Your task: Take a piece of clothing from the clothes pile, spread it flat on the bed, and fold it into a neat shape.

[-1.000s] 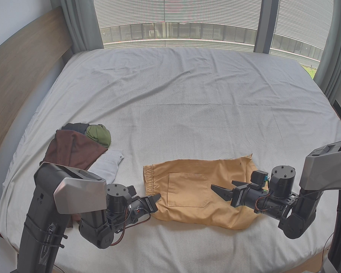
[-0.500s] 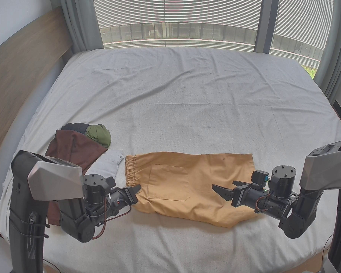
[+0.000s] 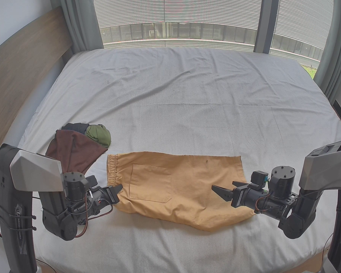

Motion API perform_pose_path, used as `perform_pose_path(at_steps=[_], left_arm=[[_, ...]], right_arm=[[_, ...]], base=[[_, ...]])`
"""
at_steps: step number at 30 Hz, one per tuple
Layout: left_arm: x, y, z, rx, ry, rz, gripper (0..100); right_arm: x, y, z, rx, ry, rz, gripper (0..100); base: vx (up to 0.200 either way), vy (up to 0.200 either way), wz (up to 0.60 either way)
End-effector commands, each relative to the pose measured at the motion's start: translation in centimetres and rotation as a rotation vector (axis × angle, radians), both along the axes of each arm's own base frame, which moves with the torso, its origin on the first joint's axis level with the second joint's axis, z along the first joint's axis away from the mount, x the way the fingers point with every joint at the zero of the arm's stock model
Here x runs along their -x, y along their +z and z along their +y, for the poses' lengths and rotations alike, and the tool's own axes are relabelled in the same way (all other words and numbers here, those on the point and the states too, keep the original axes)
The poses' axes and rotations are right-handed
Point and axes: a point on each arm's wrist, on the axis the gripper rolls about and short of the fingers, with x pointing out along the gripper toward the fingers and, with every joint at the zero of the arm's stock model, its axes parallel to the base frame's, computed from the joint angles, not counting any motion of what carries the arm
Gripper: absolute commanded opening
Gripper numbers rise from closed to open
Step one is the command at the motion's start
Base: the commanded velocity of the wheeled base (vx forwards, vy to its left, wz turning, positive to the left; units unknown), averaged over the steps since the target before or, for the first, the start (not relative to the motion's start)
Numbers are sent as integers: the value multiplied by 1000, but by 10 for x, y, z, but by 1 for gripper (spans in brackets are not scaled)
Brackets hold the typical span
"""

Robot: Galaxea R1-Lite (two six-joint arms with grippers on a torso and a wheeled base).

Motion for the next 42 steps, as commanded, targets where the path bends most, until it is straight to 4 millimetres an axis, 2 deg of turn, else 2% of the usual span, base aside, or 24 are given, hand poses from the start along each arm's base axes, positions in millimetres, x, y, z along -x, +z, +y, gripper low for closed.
perform_pose_path(at_steps=[1,8,16,26,30,42], left_arm=[[4,7,17,4,15,1,0],[9,17,36,23,29,-8,0],[9,16,39,23,36,2,0],[7,29,6,55,-53,-51,0],[6,30,-1,58,-71,-59,0],[7,41,-38,80,-177,-114,0]], right_arm=[[0,0,1,0,3,1,100],[1,0,2,-1,8,-1,100],[1,1,2,-2,9,-2,100],[1,7,-1,-12,-1,-19,100],[1,10,-1,-16,1,-27,100],[-2,33,-12,-62,-39,-83,100]], base=[[0,0,0],[0,0,0],[0,0,0],[0,0,0],[0,0,0],[0,0,0]])
